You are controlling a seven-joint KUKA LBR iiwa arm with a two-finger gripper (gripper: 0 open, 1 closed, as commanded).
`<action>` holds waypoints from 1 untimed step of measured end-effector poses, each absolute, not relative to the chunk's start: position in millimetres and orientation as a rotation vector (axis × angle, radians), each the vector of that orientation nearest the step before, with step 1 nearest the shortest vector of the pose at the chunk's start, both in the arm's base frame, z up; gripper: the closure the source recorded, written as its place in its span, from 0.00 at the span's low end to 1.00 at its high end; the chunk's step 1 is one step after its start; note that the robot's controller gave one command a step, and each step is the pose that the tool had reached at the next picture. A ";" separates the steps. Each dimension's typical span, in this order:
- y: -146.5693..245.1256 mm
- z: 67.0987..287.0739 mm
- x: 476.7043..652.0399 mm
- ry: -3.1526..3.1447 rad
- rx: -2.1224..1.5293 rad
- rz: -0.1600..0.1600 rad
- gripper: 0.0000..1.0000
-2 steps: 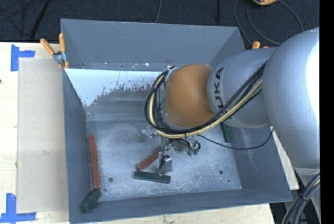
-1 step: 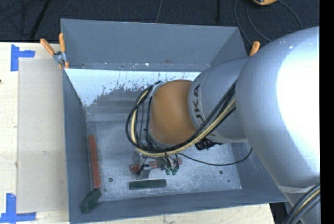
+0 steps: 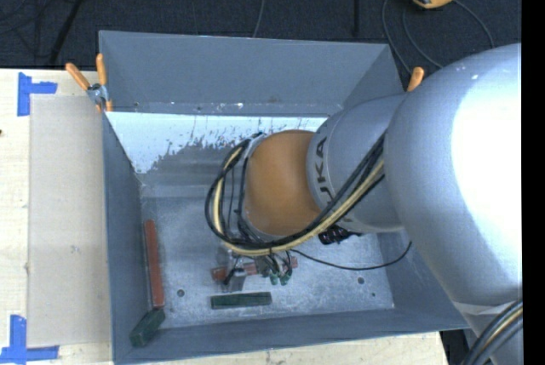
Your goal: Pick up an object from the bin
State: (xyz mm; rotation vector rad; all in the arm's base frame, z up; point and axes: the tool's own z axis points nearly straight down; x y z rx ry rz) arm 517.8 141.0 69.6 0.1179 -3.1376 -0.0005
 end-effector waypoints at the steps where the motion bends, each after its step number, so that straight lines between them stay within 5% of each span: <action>1: 197.0 208.8 533.0 -3.139 0.152 0.000 1.00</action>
Offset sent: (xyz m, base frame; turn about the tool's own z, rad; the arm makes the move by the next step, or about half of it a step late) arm 0.0000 0.0000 0.0000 0.0000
